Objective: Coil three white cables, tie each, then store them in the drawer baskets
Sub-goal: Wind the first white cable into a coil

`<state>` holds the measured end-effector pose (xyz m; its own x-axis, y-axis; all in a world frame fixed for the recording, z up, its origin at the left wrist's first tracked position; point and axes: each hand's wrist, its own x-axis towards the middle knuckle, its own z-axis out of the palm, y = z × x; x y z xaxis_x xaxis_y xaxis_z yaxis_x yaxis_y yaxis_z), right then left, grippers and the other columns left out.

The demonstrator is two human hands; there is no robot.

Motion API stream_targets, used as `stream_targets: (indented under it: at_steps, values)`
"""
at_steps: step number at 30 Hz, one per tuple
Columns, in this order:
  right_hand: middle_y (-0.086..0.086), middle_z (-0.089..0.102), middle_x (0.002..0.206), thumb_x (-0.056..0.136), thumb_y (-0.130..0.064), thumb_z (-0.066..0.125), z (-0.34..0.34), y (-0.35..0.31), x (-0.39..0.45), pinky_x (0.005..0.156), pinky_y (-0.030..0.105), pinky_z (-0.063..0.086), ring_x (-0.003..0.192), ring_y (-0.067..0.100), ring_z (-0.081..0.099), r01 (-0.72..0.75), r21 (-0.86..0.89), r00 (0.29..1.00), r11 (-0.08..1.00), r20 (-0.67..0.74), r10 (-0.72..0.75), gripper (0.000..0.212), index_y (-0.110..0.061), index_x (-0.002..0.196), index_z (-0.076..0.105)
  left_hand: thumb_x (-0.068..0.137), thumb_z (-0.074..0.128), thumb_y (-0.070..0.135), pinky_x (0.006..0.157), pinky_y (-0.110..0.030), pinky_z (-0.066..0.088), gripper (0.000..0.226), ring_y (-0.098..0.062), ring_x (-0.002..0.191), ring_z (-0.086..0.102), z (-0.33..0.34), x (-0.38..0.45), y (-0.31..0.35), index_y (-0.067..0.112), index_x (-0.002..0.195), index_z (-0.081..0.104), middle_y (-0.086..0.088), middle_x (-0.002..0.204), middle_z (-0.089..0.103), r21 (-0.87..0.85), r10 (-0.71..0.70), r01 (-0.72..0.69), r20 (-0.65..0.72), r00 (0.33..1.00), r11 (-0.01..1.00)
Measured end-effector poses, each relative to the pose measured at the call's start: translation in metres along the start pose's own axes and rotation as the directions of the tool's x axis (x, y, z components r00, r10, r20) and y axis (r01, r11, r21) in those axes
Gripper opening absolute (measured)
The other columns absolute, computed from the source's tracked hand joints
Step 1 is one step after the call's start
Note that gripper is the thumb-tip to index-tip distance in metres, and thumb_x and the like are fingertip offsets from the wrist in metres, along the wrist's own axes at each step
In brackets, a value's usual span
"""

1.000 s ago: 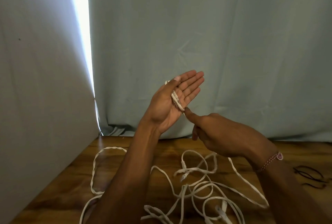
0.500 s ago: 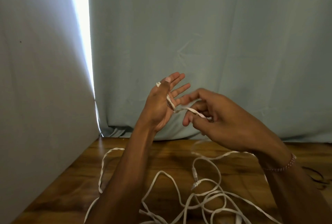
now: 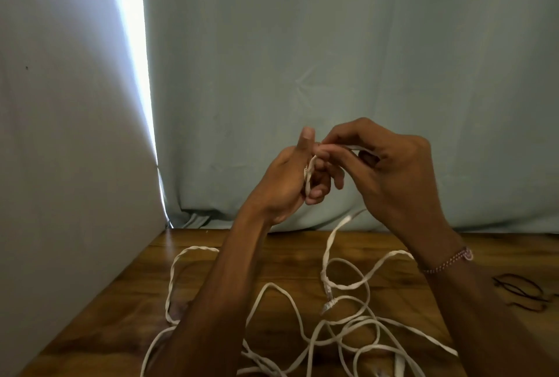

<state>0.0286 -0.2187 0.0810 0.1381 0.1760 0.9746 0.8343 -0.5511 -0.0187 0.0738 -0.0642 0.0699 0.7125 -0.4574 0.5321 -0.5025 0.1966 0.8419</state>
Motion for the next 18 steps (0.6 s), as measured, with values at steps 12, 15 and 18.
stream_targets:
  at_steps: [12, 15, 18]
  values:
    - [-0.005, 0.071, 0.083, 0.079, -0.028, 0.084, 0.010, 0.013, -0.003, 0.067, 0.018, 0.055, 0.077, 0.011, 0.068, -0.302, 0.229, 0.917, 0.925, -0.194, 0.347, 0.023, -0.011, 0.089, 0.072, 0.084, 0.001, 0.083, 0.036, -0.018, 0.018, 0.103, -0.007, 0.034, 0.031, 0.004, 0.003, 0.002, -0.001, 0.076, 0.059, -0.013, 0.058, 0.053, -0.233, -0.096, 0.161, 0.268, 0.959, 0.959]
    - [-0.002, 0.075, 0.082, 0.077, -0.023, 0.083, 0.013, 0.018, -0.005, 0.069, 0.024, 0.058, 0.077, 0.014, 0.071, -0.370, 0.350, 0.896, 0.860, -0.110, 0.431, 0.019, -0.009, 0.088, 0.076, 0.076, 0.003, 0.091, 0.035, -0.019, 0.013, 0.106, -0.007, 0.034, 0.028, 0.000, 0.001, 0.003, 0.000, 0.075, 0.057, -0.011, 0.055, 0.053, -0.297, -0.099, 0.231, 0.399, 0.912, 0.927]
    - [0.000, 0.076, 0.080, 0.073, -0.024, 0.083, 0.018, 0.016, -0.007, 0.067, 0.020, 0.054, 0.075, 0.010, 0.071, -0.410, 0.453, 0.876, 0.792, -0.046, 0.480, 0.022, -0.007, 0.087, 0.078, 0.072, 0.007, 0.095, 0.035, -0.020, 0.012, 0.111, -0.009, 0.034, 0.024, -0.003, 0.001, 0.002, -0.002, 0.075, 0.060, -0.009, 0.054, 0.053, -0.319, -0.117, 0.309, 0.502, 0.857, 0.896]
